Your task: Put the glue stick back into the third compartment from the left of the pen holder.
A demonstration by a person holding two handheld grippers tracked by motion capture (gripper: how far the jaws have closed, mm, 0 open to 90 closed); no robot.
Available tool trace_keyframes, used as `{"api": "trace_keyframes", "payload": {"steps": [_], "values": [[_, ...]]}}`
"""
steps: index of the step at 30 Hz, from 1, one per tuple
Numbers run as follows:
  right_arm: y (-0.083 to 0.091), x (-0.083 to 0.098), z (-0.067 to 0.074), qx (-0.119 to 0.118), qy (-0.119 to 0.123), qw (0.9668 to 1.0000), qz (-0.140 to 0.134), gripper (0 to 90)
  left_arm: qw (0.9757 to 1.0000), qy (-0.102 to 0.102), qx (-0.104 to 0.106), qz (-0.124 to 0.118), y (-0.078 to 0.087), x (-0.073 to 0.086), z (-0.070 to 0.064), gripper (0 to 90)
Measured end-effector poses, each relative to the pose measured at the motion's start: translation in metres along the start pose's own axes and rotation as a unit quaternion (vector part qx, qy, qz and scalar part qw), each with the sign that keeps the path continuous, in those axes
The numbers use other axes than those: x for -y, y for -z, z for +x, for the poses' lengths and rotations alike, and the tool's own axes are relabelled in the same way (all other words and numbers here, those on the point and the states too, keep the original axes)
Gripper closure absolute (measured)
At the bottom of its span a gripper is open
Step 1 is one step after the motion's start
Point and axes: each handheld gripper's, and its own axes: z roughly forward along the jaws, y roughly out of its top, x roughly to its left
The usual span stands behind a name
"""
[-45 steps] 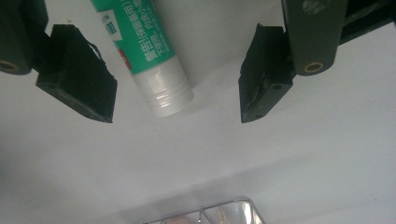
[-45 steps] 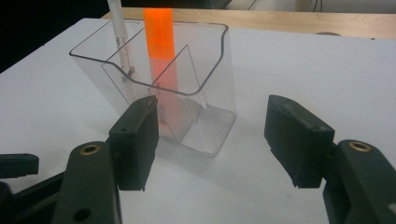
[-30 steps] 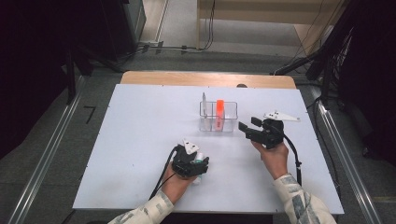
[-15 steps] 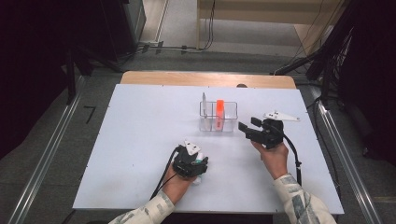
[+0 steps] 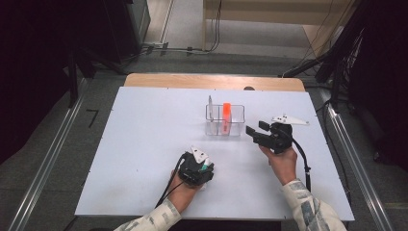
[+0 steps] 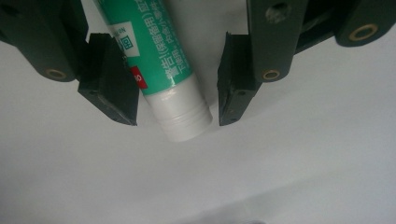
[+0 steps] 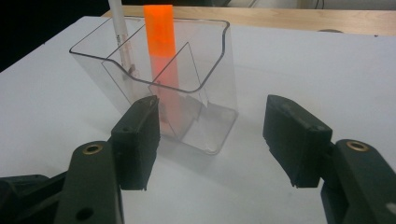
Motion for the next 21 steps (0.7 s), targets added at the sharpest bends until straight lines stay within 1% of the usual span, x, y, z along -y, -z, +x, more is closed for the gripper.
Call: {"api": "trace_keyframes", "payload": {"steps": [3, 8, 12, 16, 21], "values": [[-0.0005, 0.0004, 0.0000, 0.000, -0.002, 1.0000, 0.002, 35.1, 1.0000, 0.000, -0.003, 0.000, 0.0000, 0.0001, 0.0001, 52.3], [-0.0013, 0.0006, 0.0003, 0.000, 0.000, 1.0000, 0.002, 35.3, 1.0000, -0.006, -0.008, 0.000, 0.0000, 0.0001, 0.0003, 55.4], [-0.0017, 0.0009, 0.0010, -0.001, 0.000, 1.0000, 0.005, 35.4, 0.9999, -0.009, -0.013, -0.001, 0.0001, 0.0002, 0.0014, 60.7], [-0.0022, 0.0012, 0.0010, -0.001, -0.001, 1.0000, 0.005, 35.4, 0.9999, -0.011, -0.012, -0.003, -0.0001, 0.0001, 0.0021, 64.1], [-0.0017, 0.0011, 0.0013, -0.002, -0.001, 1.0000, 0.005, 35.4, 0.9999, -0.010, -0.006, -0.003, -0.0004, -0.0008, 0.0036, 64.5]]}}
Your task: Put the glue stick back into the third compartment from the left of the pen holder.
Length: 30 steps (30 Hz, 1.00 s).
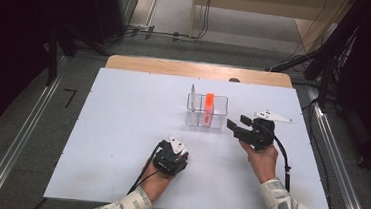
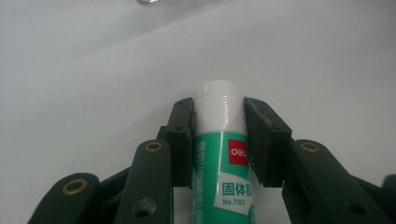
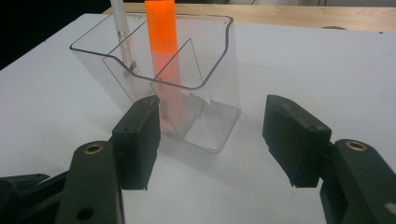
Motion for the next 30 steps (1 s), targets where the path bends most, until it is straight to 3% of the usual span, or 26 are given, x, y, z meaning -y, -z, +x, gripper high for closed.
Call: {"api": "trace_keyframes", "payload": {"steps": [9, 15, 19, 30], "values": [[0.001, 0.000, 0.001, -0.004, 0.001, 1.0000, 0.000, 35.3, 0.9998, 0.010, 0.014, -0.009, 0.000, -0.004, 0.003, 64.5], [0.002, 0.002, 0.003, -0.010, 0.003, 0.9999, 0.002, 35.3, 0.9990, 0.025, 0.018, -0.032, 0.005, -0.011, 0.007, 64.6], [0.002, 0.005, 0.006, -0.013, 0.007, 0.9999, 0.008, 35.2, 0.9983, 0.037, 0.016, -0.042, 0.006, -0.016, 0.012, 64.6], [-0.001, 0.008, 0.015, -0.025, 0.014, 0.9995, 0.014, 35.0, 0.9969, 0.046, 0.008, -0.064, 0.006, -0.028, 0.020, 64.6]]}}
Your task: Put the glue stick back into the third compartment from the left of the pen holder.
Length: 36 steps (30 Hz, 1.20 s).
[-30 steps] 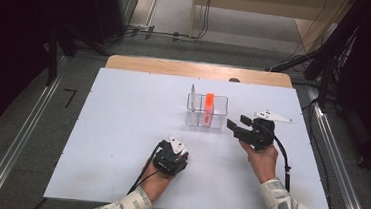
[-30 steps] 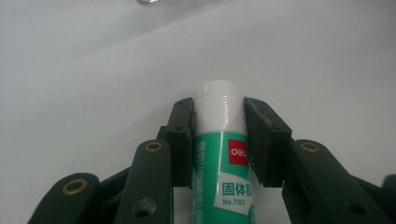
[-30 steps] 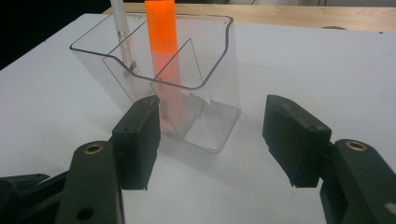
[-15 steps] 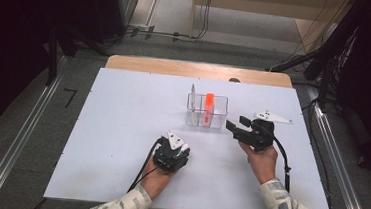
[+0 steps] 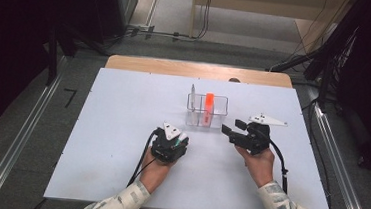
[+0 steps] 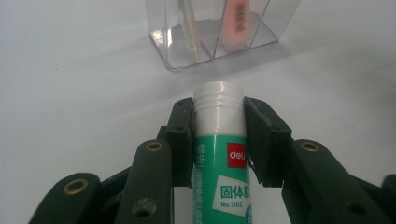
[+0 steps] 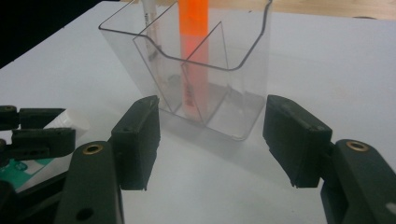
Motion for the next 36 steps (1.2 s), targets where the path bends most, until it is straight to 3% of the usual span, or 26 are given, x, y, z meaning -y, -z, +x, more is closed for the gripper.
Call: {"api": "trace_keyframes", "payload": {"steps": [16, 23, 36], "values": [[-0.011, 0.007, 0.024, -0.029, 0.020, 0.9991, 0.025, 34.4, 0.9996, 0.012, 0.002, -0.027, 0.002, -0.018, 0.003, 64.6], [-0.021, 0.013, 0.042, -0.051, 0.036, 0.9971, 0.043, 34.4, 0.9993, 0.013, 0.000, -0.036, 0.003, -0.022, 0.004, 64.7], [-0.031, 0.016, 0.067, -0.098, 0.037, 0.9932, 0.052, 34.4, 0.9988, 0.018, 0.001, -0.045, 0.004, -0.025, 0.003, 64.7]]}}
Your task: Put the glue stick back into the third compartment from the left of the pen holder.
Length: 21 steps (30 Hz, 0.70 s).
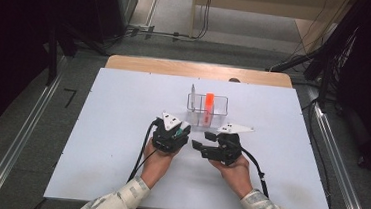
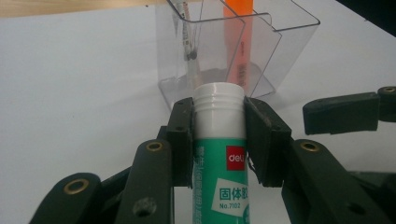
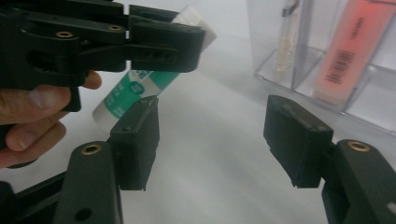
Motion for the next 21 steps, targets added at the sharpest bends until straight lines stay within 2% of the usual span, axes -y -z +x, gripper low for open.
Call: {"api": "trace_keyframes", "payload": {"steps": [12, 21], "values": [[-0.011, -0.001, 0.011, -0.018, 0.003, 0.9998, 0.005, 34.6, 1.0000, 0.000, 0.007, -0.006, 0.000, -0.003, -0.006, 64.7], [-0.018, -0.002, 0.015, -0.037, -0.007, 0.9993, 0.005, 34.9, 0.9999, -0.001, 0.013, -0.011, 0.002, -0.004, -0.009, 64.6]]}}
